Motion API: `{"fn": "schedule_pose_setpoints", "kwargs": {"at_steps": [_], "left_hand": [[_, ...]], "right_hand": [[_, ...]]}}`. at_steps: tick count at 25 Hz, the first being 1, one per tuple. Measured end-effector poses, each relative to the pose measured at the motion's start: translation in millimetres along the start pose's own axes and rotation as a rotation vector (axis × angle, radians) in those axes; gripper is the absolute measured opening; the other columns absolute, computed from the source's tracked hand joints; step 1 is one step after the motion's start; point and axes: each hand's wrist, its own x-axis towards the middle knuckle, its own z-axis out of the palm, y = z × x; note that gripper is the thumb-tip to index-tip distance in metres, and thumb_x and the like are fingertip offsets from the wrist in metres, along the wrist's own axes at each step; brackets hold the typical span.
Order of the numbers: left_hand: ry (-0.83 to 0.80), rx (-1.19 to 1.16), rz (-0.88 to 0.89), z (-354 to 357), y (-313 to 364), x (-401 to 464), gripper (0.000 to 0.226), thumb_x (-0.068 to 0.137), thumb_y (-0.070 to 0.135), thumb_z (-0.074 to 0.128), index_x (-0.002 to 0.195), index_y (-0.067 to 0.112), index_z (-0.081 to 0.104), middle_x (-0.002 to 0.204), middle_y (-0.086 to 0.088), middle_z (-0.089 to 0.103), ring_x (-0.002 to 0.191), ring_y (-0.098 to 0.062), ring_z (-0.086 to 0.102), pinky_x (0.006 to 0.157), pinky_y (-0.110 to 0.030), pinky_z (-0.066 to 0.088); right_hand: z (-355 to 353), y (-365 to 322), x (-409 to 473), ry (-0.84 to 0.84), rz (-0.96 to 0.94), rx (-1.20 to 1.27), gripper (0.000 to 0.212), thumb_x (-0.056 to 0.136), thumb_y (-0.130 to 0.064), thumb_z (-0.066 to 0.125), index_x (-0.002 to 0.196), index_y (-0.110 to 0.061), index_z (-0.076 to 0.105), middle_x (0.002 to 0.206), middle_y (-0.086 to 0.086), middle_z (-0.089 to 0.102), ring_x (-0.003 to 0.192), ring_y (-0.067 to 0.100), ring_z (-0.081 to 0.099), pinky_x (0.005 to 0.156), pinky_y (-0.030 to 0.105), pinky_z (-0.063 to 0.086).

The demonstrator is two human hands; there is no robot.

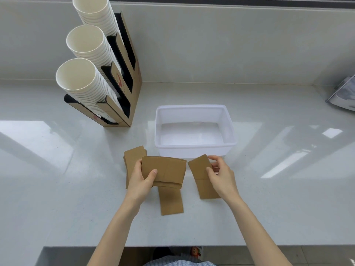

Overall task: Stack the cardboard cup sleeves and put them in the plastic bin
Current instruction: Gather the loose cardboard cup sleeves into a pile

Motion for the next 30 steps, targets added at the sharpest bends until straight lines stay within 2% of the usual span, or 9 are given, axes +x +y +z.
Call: {"fn": "schedule_pose_setpoints", "kwargs": {"at_steps": [3,8,12,15,17,21,24,27,30], "left_hand": [[-0.015,-0.002,0.012,3,1,-1,0.035,0.089,0.013,0.049,0.123,0.018,0.042,0.116,0.0,0.056,0.112,-0.02,0.053,0.102,-0.039,0.042],[-0.078,-0.002,0.039,9,5,-5,0.03,0.089,0.013,0.049,0.118,0.018,0.042,0.107,0.003,0.058,0.107,-0.018,0.055,0.094,-0.029,0.041],[-0.096,-0.005,0.042,11,3,-6,0.021,0.09,0.015,0.047,0.109,0.023,0.043,0.099,0.01,0.058,0.104,-0.018,0.056,0.093,-0.032,0.045],[-0.111,-0.049,0.019,13,1,-6,0.013,0.091,0.019,0.046,0.103,0.025,0.048,0.101,0.004,0.061,0.104,-0.019,0.058,0.096,-0.042,0.048],[-0.131,-0.089,0.004,14,3,-7,0.01,0.09,0.02,0.049,0.097,0.027,0.05,0.101,0.001,0.063,0.101,-0.019,0.061,0.094,-0.04,0.049],[-0.139,-0.092,0.017,15,3,-8,0.021,0.087,0.01,0.052,0.094,0.029,0.049,0.096,0.001,0.065,0.094,-0.017,0.062,0.091,-0.037,0.05],[-0.112,-0.074,0.037,13,2,-7,0.024,0.087,0.009,0.051,0.093,0.032,0.048,0.096,0.002,0.064,0.095,-0.018,0.062,0.09,-0.035,0.05],[-0.084,-0.061,0.066,9,5,-7,0.024,0.087,0.01,0.051,0.102,0.028,0.046,0.094,0.006,0.062,0.091,-0.012,0.061,0.084,-0.027,0.05],[-0.025,-0.112,0.037,-5,5,-3,0.036,0.087,0.009,0.051,0.122,0.017,0.042,0.1,0.002,0.061,0.097,-0.019,0.06,0.085,-0.036,0.052]], "right_hand": [[-6,-14,-1,-0.016,-0.074,-0.02,0.03,0.093,-0.011,0.038,0.115,-0.018,0.058,0.087,-0.01,0.057,0.076,0.001,0.053,0.062,0.009,0.041],[12,-33,-3,-0.136,-0.285,-0.179,0.033,0.09,-0.006,0.043,0.117,-0.016,0.06,0.101,-0.005,0.054,0.093,0.007,0.049,0.072,-0.002,0.035],[26,-40,-4,-0.22,-0.31,-0.218,0.034,0.09,-0.008,0.045,0.122,-0.016,0.056,0.102,-0.006,0.043,0.097,0.004,0.045,0.083,0.01,0.032],[32,-45,-5,-0.248,-0.325,-0.225,0.033,0.09,-0.009,0.047,0.12,-0.016,0.056,0.103,-0.007,0.041,0.098,0.001,0.044,0.077,0.006,0.034],[37,-50,-6,-0.26,-0.332,-0.229,0.031,0.089,-0.01,0.048,0.119,-0.017,0.056,0.103,-0.008,0.04,0.098,0.002,0.044,0.072,0.002,0.035],[44,-53,-5,-0.251,-0.338,-0.212,0.029,0.088,-0.011,0.05,0.115,-0.017,0.057,0.103,-0.007,0.041,0.108,0.011,0.051,0.092,0.021,0.042],[45,-54,-6,-0.27,-0.355,-0.214,0.027,0.088,-0.013,0.051,0.115,-0.015,0.057,0.106,-0.005,0.045,0.11,0.013,0.053,0.095,0.029,0.045],[43,-52,-7,-0.229,-0.382,-0.174,0.028,0.09,-0.017,0.049,0.118,-0.014,0.056,0.11,-0.003,0.047,0.106,0.01,0.052,0.093,0.022,0.043],[40,-47,-4,-0.146,-0.339,-0.139,0.03,0.092,-0.016,0.045,0.122,-0.015,0.051,0.107,-0.008,0.043,0.105,0.006,0.048,0.09,0.019,0.04]]}}
